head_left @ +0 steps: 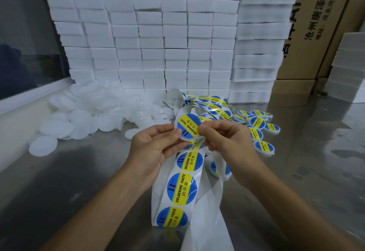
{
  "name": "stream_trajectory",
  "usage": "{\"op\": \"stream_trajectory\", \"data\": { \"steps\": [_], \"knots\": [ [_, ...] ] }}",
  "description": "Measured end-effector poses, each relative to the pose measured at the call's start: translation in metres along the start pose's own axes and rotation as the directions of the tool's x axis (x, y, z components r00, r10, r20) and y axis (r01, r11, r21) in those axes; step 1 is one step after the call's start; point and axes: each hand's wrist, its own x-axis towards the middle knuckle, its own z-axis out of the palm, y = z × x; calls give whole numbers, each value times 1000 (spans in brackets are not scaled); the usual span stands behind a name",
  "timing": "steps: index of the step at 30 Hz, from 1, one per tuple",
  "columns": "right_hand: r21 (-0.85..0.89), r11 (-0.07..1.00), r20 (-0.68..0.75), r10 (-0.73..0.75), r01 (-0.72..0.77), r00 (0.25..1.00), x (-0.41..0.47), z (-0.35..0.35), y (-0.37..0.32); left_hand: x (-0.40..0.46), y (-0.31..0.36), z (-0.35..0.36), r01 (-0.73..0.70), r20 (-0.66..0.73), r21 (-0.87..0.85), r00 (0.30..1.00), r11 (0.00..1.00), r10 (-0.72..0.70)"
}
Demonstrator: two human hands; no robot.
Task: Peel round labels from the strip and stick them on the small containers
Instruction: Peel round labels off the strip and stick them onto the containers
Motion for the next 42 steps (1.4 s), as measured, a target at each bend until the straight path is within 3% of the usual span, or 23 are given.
{"op": "stream_trajectory", "data": {
  "steps": [10, 20, 25, 29, 32, 37, 42],
  "knots": [
    [-27, 1000, -12, -10, 10, 1000, 2, -1, 3, -2, 1, 2, -49, -9, 84, 999, 995, 50],
    [-108, 994, -49, -34, 28, 998, 6, -4, 8, -8, -1, 7, -263, 36, 306, 964, 915, 265],
    [-200, 973, -164, -151, 117, 975, 3, -4, 8, -9, 1, 9, -233, 74, 186, 972, 955, 222],
    [-292, 923, -55, -277, 250, 959, -4, 7, 9, -8, 0, 11, -142, 96, 39, 986, 989, 138],
    [-277, 930, -47, -265, 242, 963, -5, 14, 12, -7, -1, 10, -100, 104, -40, 989, 994, 103],
    [-186, 946, -111, -289, 266, 951, 0, 6, 12, -12, -4, 15, -58, 191, -32, 980, 998, 63],
    [-160, 972, -82, -189, 175, 978, -4, 13, 11, -13, -2, 15, -80, 228, -11, 970, 997, 80]
  ]
}}
